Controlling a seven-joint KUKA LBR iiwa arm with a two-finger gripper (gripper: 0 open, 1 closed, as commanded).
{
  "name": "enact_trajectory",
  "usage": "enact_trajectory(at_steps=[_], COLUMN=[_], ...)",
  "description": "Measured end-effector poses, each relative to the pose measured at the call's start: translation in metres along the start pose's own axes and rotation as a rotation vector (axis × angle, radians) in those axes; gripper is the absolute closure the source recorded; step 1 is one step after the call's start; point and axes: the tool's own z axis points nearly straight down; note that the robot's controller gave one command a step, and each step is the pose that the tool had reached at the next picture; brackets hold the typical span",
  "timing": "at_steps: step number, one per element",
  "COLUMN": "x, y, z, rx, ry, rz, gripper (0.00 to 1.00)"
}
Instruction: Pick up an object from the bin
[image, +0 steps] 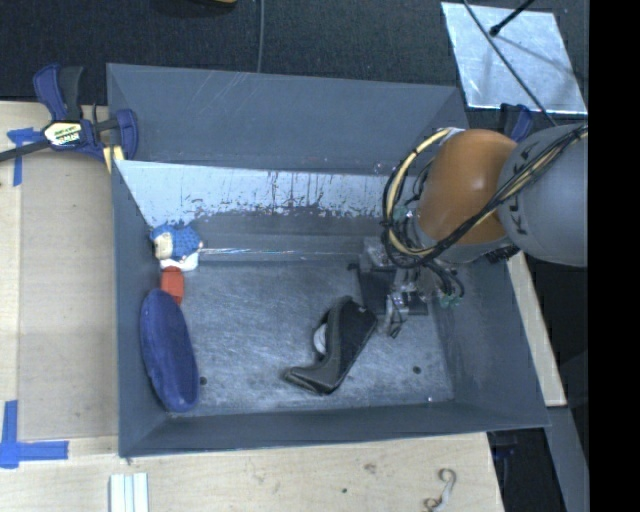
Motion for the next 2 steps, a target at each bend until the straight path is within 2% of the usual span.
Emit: enact_trajectory(at_steps=[1, 2], x=[-0.003, -0.015], y=[0.0, 0.0], z=[-0.007, -0.141], rx=[0.002, 0.002], ry=[-0.011, -0.015], rz=[-0.001, -0.006], gripper=[1.0, 1.0])
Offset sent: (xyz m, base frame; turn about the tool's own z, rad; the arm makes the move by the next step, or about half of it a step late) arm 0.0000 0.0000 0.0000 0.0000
